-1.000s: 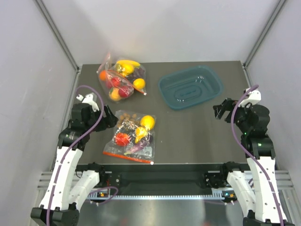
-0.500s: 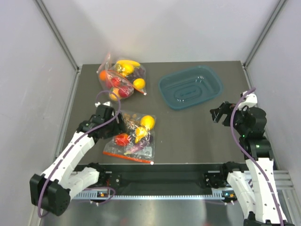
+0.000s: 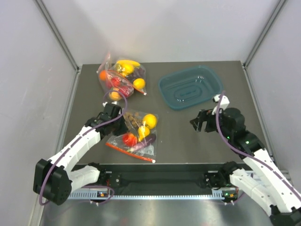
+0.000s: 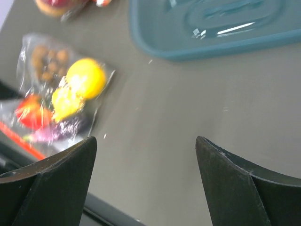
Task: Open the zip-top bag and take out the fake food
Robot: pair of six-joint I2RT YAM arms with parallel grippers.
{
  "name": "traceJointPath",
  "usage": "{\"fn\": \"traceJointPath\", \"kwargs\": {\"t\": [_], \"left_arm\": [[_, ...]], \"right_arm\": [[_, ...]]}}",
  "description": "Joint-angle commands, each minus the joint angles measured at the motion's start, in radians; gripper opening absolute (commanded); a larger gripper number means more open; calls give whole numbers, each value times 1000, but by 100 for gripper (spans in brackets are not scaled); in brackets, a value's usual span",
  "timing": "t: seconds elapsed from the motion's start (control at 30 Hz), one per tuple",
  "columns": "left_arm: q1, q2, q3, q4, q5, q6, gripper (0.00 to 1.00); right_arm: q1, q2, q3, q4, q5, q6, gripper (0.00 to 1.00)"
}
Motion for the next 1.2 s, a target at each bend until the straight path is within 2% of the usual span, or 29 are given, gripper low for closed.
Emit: {"fn": "traceJointPath", "kwargs": {"t": [0.0,0.2,0.37,0.5,0.9,1.07,1.17], "left_arm": [[-4,27,25,180,82,-56,0],[-3,76,95,270,27,-90,0],[3,122,145,311,-16,-98,0],[13,148,123,374,-6,-115,0],[16,191,105,383,43,-93,0],[16,191,117,327,54,-69,0],[16,182,120,295,62,-54,0]], "right_arm": [[165,74,-1,97,137,55,85],[348,203,10,191,183,79,86],[428,292,-7,274,143,95,86],[515,412,1,320,148,108,86],[601,809,85,597,79,180,85],[659,915,143,657,111,213,82],[687,984,196,622,163,246,80]]}}
